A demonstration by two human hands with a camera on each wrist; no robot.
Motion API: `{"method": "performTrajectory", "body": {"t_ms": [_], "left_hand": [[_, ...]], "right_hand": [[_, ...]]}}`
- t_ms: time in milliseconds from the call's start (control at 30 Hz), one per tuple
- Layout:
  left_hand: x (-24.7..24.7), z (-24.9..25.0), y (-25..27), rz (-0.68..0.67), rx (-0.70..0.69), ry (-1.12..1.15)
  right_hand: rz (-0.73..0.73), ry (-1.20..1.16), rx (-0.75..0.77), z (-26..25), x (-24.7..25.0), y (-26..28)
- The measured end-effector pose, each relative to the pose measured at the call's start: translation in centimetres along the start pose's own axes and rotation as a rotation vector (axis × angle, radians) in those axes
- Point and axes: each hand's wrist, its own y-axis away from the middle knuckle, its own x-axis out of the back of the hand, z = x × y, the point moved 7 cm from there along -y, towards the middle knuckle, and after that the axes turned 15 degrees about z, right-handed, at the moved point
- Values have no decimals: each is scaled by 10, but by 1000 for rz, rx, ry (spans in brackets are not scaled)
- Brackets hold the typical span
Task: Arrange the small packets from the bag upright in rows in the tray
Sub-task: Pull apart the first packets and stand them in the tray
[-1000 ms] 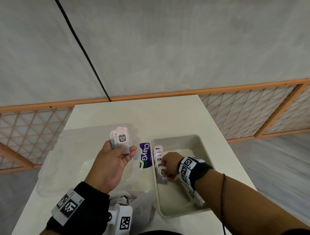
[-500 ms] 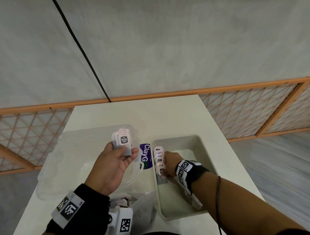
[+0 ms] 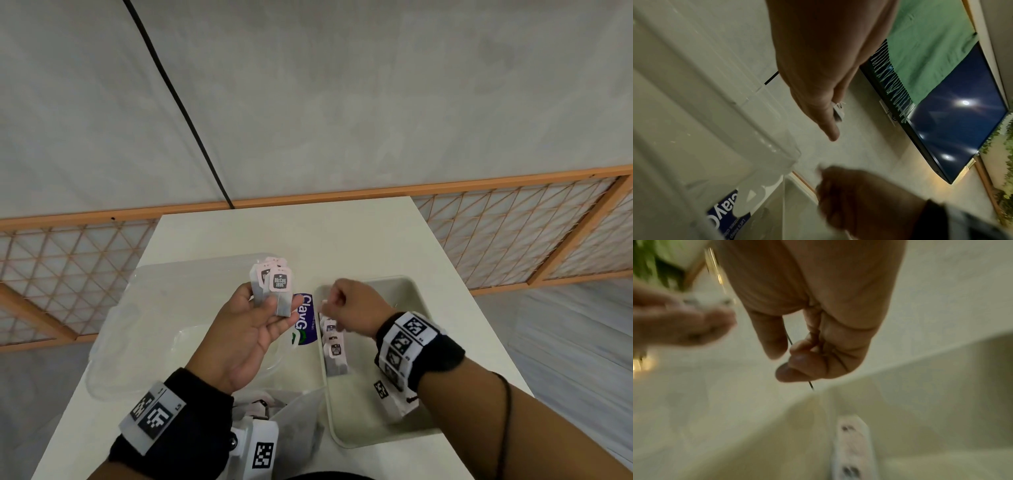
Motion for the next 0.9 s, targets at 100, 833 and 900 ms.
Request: {"method": "performTrajectory", "body": {"t_ms": [100, 833, 900], "left_hand": [[-3, 1, 0, -5, -59, -40], [16, -3, -4, 153, -96, -72], [16, -2, -4, 151, -95, -72]], "right_hand": [[21, -420, -42, -33, 16, 7], [-466, 280, -306, 64, -35, 16], [-481, 336, -305, 69, -43, 16]]}}
